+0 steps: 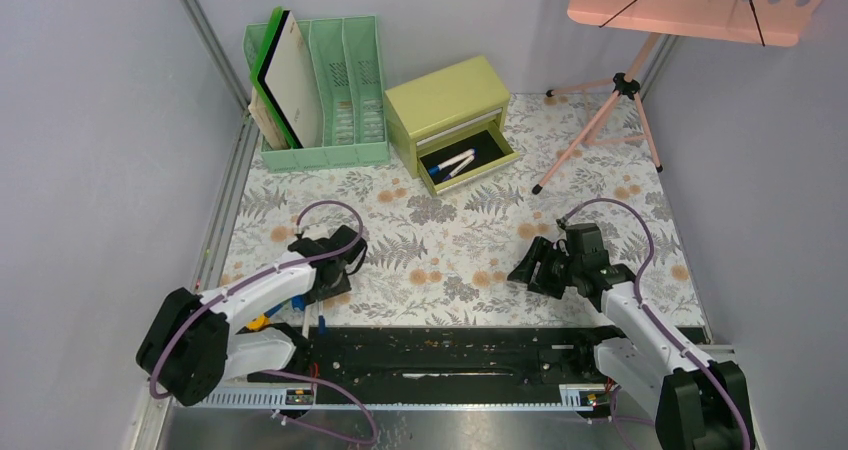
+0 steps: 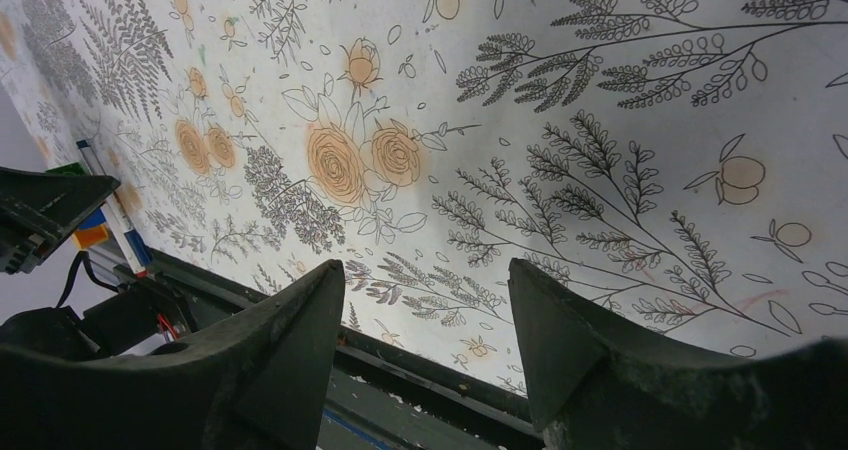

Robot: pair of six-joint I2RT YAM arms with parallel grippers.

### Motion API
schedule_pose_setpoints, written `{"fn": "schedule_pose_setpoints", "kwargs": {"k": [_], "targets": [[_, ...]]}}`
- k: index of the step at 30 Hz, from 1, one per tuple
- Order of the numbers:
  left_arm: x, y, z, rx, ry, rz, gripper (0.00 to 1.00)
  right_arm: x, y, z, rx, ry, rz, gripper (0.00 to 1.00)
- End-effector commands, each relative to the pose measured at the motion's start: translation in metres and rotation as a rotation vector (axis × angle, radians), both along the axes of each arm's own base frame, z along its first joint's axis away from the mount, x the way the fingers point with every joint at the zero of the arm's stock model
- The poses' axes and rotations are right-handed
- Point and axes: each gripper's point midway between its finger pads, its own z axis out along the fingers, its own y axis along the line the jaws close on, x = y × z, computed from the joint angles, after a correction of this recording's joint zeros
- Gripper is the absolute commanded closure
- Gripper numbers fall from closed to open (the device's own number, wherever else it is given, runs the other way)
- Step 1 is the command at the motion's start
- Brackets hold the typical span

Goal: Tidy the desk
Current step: Pick up the stationery from the corner of the board.

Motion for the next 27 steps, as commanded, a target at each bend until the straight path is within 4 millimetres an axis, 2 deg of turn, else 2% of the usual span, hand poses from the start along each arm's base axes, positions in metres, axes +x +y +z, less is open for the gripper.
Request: {"fn": "schedule_pose_setpoints", "kwargs": {"k": [1,8,13,17,21,27], "targets": [[0.014,-0.006,0.001,-0.038,0.016,0.008,0.51,-0.002,0.0,0.003,0.011,0.005,-0.012,0.32],[0.011,-0.016,-0.011,-0.109,0.09,-0.023,0.68,-0.007,0.004,0.003,0.036,0.026,-0.006,0.32],[0.012,-0.021,-0.013,-0.111,0.131,-0.052,0.7,-0.007,0.004,0.006,0.036,0.024,-0.004,0.32],[0.013,-0.028,-0.015,-0.134,0.164,-0.077,0.88,-0.008,0.003,0.01,0.031,0.017,-0.003,0.32],[0.015,-0.04,-0.017,-0.183,0.179,-0.112,0.98,-0.009,0.002,0.014,0.026,0.01,0.003,0.32],[0.024,-0.052,0.0,-0.252,0.105,-0.158,1.0,-0.01,0.002,0.022,0.019,-0.007,0.027,0.3]]}}
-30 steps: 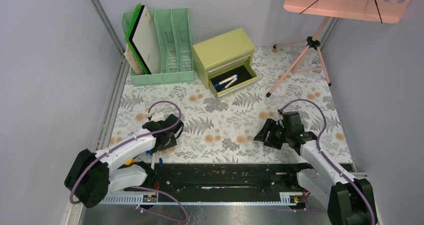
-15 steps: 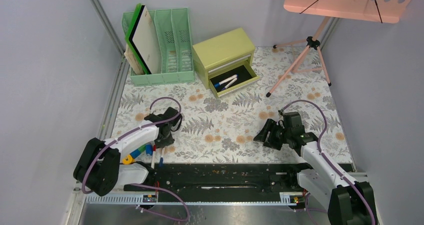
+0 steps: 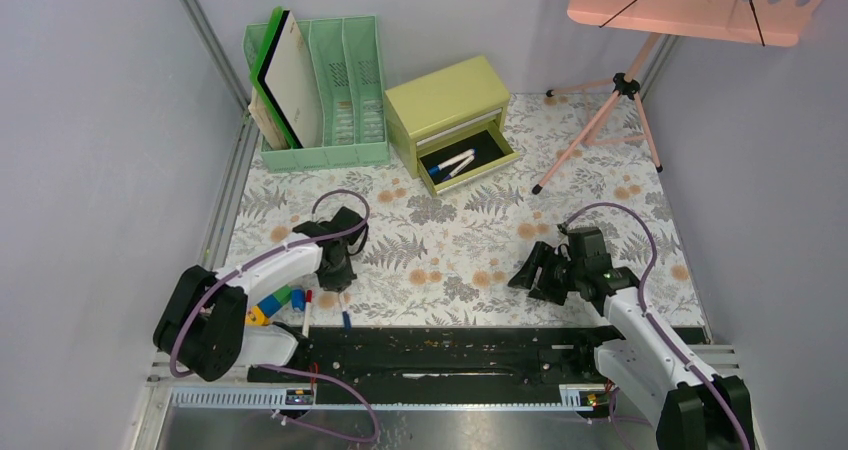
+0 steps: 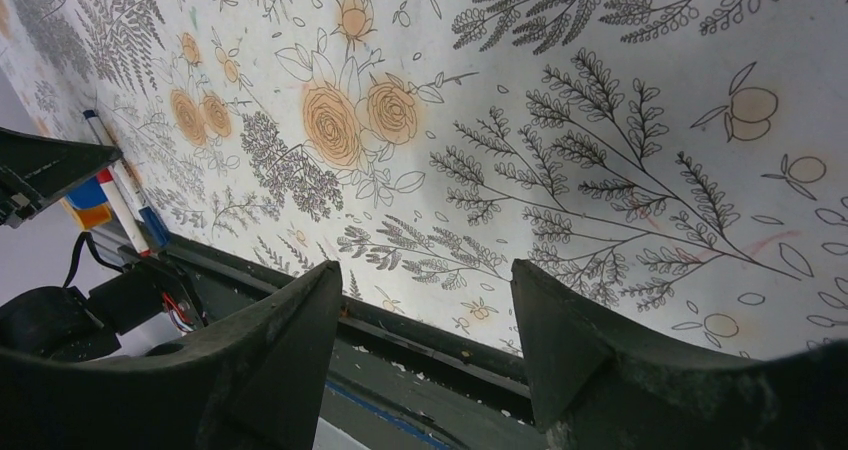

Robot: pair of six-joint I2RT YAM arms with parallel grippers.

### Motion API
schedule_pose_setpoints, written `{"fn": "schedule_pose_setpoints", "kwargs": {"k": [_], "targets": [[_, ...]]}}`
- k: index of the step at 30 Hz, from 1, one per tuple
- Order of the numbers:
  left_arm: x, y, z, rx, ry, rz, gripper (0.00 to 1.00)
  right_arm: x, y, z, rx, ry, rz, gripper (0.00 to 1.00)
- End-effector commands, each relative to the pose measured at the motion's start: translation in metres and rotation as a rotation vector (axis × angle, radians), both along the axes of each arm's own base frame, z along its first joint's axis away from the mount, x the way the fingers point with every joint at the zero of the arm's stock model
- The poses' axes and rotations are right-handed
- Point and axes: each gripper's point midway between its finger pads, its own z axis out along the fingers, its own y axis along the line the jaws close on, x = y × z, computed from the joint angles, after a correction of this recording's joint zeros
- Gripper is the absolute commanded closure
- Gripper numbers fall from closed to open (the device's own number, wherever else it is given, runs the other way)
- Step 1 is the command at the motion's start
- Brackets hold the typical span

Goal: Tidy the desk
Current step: Pick up the stationery from the corner of the board.

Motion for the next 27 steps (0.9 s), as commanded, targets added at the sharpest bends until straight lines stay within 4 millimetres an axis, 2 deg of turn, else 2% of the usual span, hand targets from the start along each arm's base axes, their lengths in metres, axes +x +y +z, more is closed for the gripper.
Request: {"fn": "schedule_pose_setpoints", "kwargs": {"k": [1,3,9,16,20,24,27], "targets": [[0.013,-0.03,0.013,-0.165,-0.073,-0.043,1.0,0.004,0.001,0.018,0.003,-0.042,0.026,0.29],[0.021,-0.041,0.032,-0.238,-0.149,-0.078,1.0,0.005,0.001,0.023,0.003,-0.056,0.029,0.29],[0.03,-0.099,0.092,-0.596,-0.339,-0.252,1.0,0.008,0.004,0.041,0.019,-0.114,0.059,0.25],[0.017,-0.166,0.159,-1.071,-0.437,-0.455,1.0,0.008,0.016,0.07,0.091,-0.189,0.114,0.23],[0.01,-0.187,0.186,-1.258,-0.452,-0.506,1.0,0.007,0.024,0.083,0.151,-0.229,0.132,0.23],[-0.001,-0.205,0.201,-1.329,-0.453,-0.591,1.0,0.007,0.036,0.095,0.254,-0.242,0.137,0.23],[-0.007,-0.218,0.21,-1.344,-0.442,-0.644,1.0,0.009,0.045,0.112,0.335,-0.285,0.152,0.23]]}}
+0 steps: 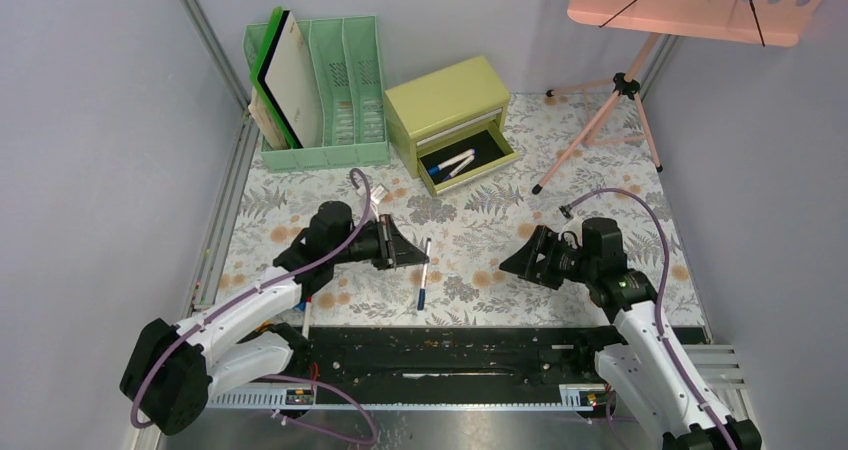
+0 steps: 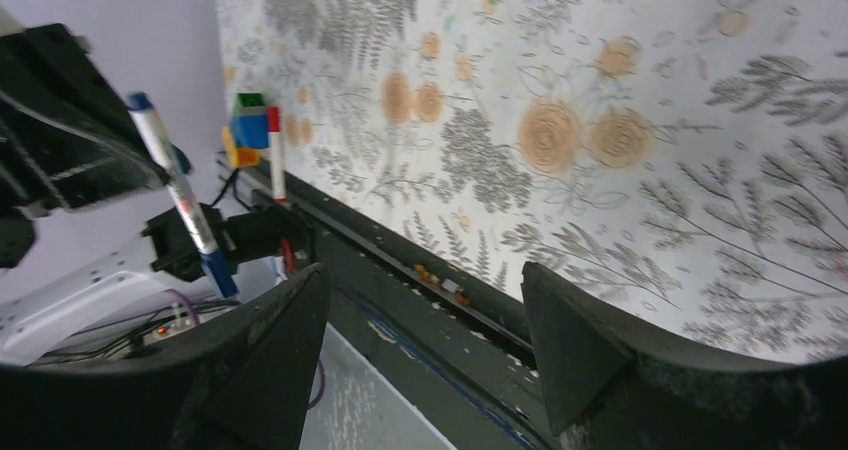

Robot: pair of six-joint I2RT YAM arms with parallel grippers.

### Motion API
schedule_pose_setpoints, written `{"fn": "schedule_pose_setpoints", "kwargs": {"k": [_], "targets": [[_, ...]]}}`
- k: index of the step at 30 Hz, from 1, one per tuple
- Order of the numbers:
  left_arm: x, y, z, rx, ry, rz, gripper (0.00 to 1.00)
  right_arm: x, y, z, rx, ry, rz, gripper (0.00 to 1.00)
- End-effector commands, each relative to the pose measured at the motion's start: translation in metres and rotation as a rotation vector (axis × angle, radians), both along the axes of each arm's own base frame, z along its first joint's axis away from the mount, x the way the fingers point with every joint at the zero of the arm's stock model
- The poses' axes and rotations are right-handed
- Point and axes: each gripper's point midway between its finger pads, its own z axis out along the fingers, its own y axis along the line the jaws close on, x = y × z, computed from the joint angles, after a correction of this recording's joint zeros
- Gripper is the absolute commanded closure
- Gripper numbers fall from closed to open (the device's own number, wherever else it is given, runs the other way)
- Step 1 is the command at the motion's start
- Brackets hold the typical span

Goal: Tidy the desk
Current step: Pick up the stationery from the corner of the board, then place the stationery in the drawer.

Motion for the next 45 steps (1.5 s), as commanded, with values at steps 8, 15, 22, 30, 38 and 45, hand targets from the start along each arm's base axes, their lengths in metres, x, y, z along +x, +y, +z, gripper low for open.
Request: {"fn": "schedule_pose_setpoints", "kwargs": {"k": [8,15,22,30,38,45], "targets": [[-0.01,-0.037,0.059,-0.18,-0.134,-0.113,1.0,-0.002,0.038,0.071,0.293,-0.137,0.126,0.24],[-0.01,-0.039,0.072,-0.255,-0.154,-0.088,0.99,-0.007,0.064,0.086,0.371,-0.168,0.169,0.26],[-0.012,-0.035,0.076,-0.289,-0.16,-0.067,0.99,-0.023,0.1,0.095,0.427,-0.163,0.277,0.34],[-0.014,-0.032,0.076,-0.298,-0.165,-0.055,0.99,-0.029,0.129,0.104,0.485,-0.168,0.324,0.46],[-0.017,-0.028,0.073,-0.298,-0.166,-0.043,0.99,-0.04,0.156,0.111,0.524,-0.146,0.394,0.49],[-0.018,-0.025,0.072,-0.298,-0.169,-0.034,0.99,-0.042,0.165,0.116,0.539,-0.149,0.415,0.64]]}}
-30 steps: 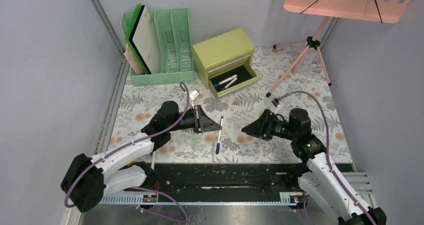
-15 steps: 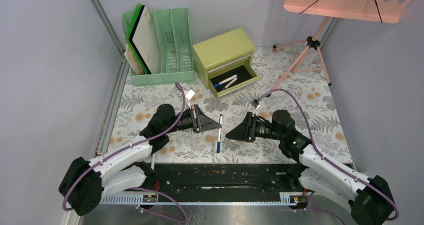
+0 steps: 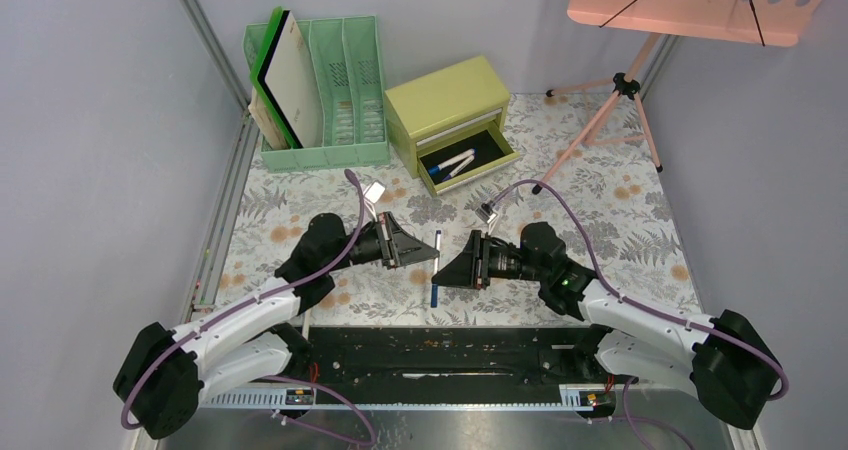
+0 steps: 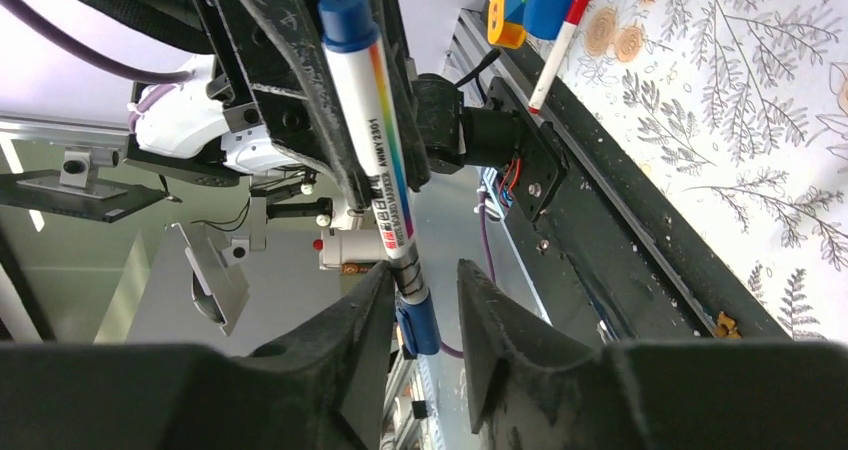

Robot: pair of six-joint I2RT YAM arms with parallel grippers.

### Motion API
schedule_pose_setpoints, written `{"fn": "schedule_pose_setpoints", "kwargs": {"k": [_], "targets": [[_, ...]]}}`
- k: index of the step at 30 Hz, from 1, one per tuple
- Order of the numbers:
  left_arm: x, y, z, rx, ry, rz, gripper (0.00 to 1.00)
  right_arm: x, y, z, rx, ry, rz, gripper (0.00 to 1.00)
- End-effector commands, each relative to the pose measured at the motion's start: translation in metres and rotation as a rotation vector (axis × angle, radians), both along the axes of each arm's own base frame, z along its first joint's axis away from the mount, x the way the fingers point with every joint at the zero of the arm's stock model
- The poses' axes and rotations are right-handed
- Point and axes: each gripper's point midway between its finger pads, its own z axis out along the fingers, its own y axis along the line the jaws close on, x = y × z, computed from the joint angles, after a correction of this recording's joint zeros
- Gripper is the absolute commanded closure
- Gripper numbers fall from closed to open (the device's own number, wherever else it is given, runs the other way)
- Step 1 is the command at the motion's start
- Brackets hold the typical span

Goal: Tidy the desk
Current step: Place the stationery in the drawer.

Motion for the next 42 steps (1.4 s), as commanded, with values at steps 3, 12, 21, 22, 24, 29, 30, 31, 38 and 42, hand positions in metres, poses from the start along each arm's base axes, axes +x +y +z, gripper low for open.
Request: {"fn": "schedule_pose_setpoints", "kwargs": {"k": [3,12,21,22,24,29,30,31,38,42], "targets": [[0.0,0.002,0.016,-0.05,-0.064,0.022,0.98,0.004,0.01,0.039,0.102,-0.09,-0.001,0.72],[0.0,0.005,0.012,-0.045,-0.065,0.036,0.6,0.003,0.011,0.037,0.103,-0.087,0.003,1.0],[0.007,0.03,0.004,0.027,-0.095,0.191,0.14,0.003,0.008,0.03,0.075,-0.082,-0.013,1.0],[0.009,0.034,0.001,0.059,-0.097,0.21,0.13,0.003,0.007,0.029,0.07,-0.083,-0.015,1.0],[0.011,0.044,-0.006,0.137,-0.105,0.25,0.13,0.003,0.006,0.026,0.056,-0.086,-0.02,1.0],[0.015,0.077,-0.024,0.383,-0.164,0.336,0.12,0.003,0.002,0.019,0.018,-0.091,-0.028,1.0],[0.016,0.085,-0.026,0.435,-0.179,0.35,0.12,0.002,0.001,0.015,0.005,-0.089,-0.03,1.0],[0.016,0.092,-0.029,0.487,-0.193,0.358,0.12,0.003,0.0,0.013,-0.004,-0.087,-0.034,1.0],[0.024,0.145,-0.036,0.791,-0.244,0.468,0.11,0.007,-0.009,-0.008,-0.086,-0.068,-0.083,1.0],[0.028,0.158,-0.036,0.853,-0.254,0.51,0.11,0.01,-0.01,-0.014,-0.129,-0.064,-0.095,1.0]]}}
